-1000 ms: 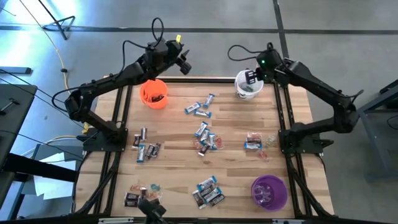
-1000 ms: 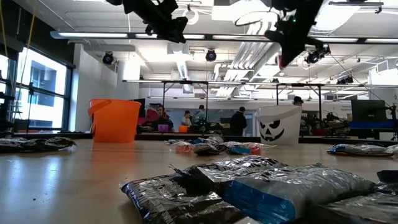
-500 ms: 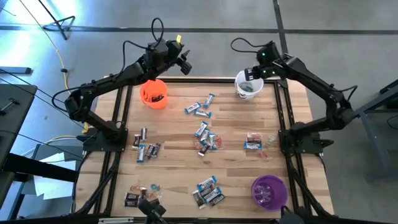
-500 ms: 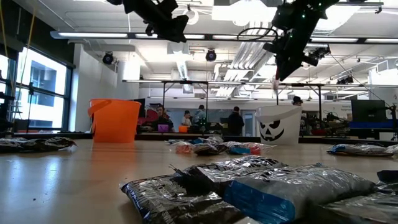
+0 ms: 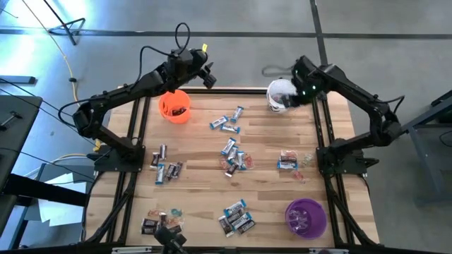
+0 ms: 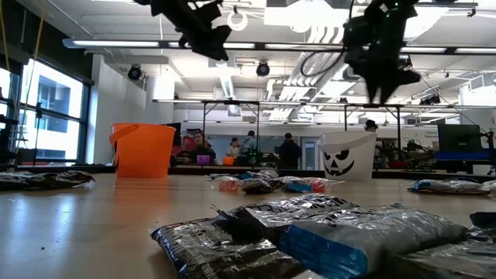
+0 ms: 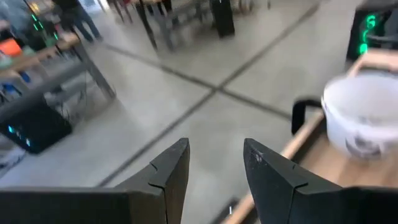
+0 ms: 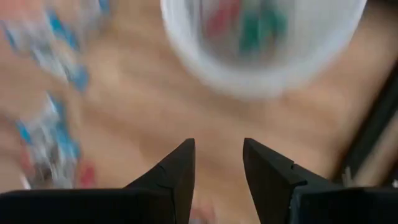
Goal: Sort candy
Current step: Put the green gummy into the white bucket
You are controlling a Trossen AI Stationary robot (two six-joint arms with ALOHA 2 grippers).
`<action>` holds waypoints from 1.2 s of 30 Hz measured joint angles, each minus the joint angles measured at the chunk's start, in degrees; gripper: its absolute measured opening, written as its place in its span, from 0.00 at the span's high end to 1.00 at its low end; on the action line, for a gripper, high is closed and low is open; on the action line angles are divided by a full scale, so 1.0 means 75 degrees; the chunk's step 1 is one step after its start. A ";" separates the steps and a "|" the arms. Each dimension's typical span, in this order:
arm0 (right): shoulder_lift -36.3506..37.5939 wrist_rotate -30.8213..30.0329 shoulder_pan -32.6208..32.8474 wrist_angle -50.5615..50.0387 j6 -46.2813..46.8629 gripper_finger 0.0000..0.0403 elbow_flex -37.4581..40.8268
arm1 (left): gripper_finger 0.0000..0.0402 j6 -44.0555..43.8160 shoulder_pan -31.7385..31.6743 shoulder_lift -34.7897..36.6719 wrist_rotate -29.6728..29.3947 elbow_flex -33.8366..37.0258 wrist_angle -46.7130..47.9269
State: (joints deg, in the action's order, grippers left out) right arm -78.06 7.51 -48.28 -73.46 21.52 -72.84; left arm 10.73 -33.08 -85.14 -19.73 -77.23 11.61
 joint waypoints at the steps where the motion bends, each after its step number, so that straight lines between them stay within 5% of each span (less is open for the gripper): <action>1: 0.0000 -0.0001 0.0152 -0.0537 0.0097 0.68 0.0000 | 0.65 -0.0025 0.0000 0.0029 -0.0003 0.0000 0.0272; 5: 0.0003 -0.0018 0.0823 -0.2224 0.0341 0.68 0.0001 | 0.65 -0.0317 -0.0003 0.0094 -0.0035 0.0000 0.1324; 19: 0.0140 -0.0200 0.4016 -0.2202 0.1309 0.68 0.0044 | 0.65 -0.0739 0.0000 0.0107 -0.0044 0.0000 0.3298; 25: 0.0571 -0.0206 0.5079 -0.2000 0.3134 0.68 0.0640 | 0.65 -0.0581 0.0000 0.0110 0.0207 0.0000 0.3356; 36: 0.3224 -0.0309 0.6808 0.0395 0.8330 0.68 0.3668 | 0.65 -0.0765 0.0000 0.0856 0.1185 0.0003 0.3420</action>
State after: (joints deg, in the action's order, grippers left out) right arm -53.88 5.19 2.79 -70.50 83.99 -45.33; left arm 4.99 -33.08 -78.71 -10.84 -77.21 37.26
